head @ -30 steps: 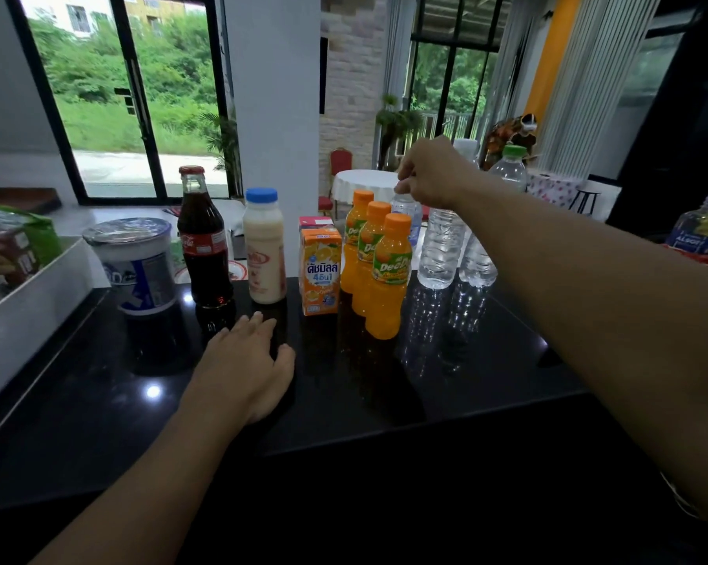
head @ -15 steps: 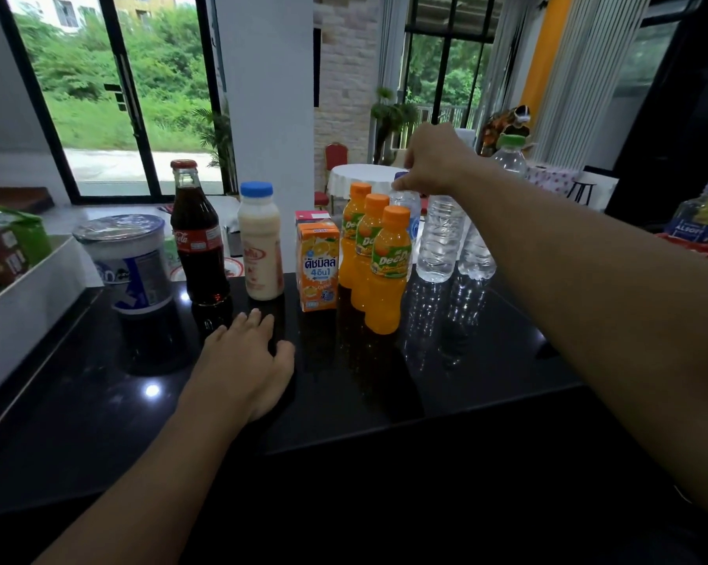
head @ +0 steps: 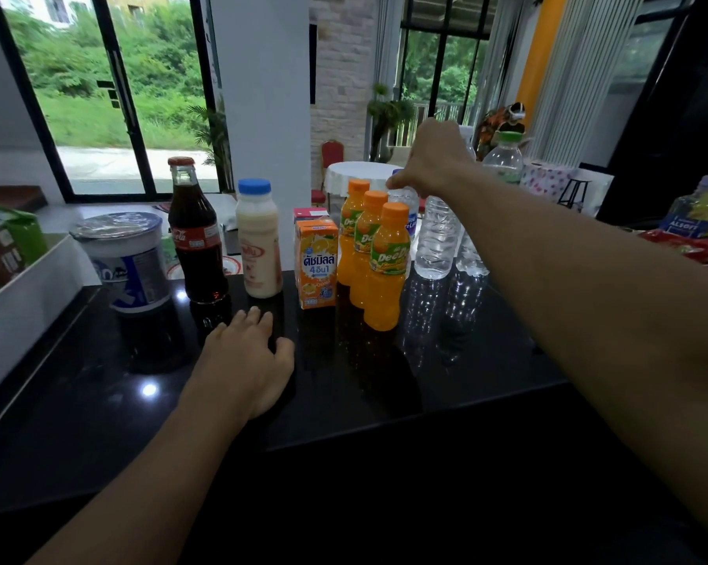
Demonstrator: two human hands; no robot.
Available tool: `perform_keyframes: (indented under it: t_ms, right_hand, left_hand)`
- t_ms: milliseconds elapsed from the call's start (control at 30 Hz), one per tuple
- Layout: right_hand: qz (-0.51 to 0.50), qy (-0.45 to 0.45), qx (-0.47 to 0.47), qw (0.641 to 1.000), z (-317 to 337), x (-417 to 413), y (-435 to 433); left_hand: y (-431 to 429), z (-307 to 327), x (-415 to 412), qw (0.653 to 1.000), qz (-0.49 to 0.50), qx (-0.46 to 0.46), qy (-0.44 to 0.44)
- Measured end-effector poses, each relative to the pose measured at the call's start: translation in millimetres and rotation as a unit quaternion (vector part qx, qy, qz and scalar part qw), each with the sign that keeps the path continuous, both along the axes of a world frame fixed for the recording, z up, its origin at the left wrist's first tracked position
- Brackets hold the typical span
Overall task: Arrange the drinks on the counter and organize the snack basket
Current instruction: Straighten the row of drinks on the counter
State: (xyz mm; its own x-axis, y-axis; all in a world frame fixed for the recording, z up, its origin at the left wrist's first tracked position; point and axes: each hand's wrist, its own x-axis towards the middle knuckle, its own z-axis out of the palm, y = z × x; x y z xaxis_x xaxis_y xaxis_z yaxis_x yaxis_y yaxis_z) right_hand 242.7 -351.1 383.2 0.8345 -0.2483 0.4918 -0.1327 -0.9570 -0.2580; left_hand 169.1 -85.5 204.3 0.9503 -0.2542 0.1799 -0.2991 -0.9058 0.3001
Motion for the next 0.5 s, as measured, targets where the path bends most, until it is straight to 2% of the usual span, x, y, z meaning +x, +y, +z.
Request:
perform_keyframes:
  t_ms: [167, 233, 300, 400, 500]
  right_hand:
    - [-0.01, -0.018, 0.0, 1.0, -0.6, -4.2, 5.0]
    - [0.014, -0.073, 0.006, 0.997, 2.6, -5.6, 9.5]
    - [0.065, -0.086, -0.006, 0.994, 7.9, -8.5, 20.8]
    - [0.148, 0.0, -0.022, 0.989, 11.5, -10.5, 38.7]
    - [0.139, 0.096, -0.039, 0.985, 10.4, -4.5, 52.3]
  left_hand:
    - [4.2, -0.4, 2.7, 1.0, -0.018, -0.008, 0.023]
    - [10.4, 6.9, 8.1, 0.996, -0.029, -0.038, 0.073]
    - [23.1, 18.7, 13.1, 0.992, -0.031, -0.058, 0.111]
    - [45.8, 22.9, 12.4, 0.994, -0.03, -0.055, 0.088]
    - [56.6, 7.6, 1.2, 0.997, -0.044, -0.017, 0.062]
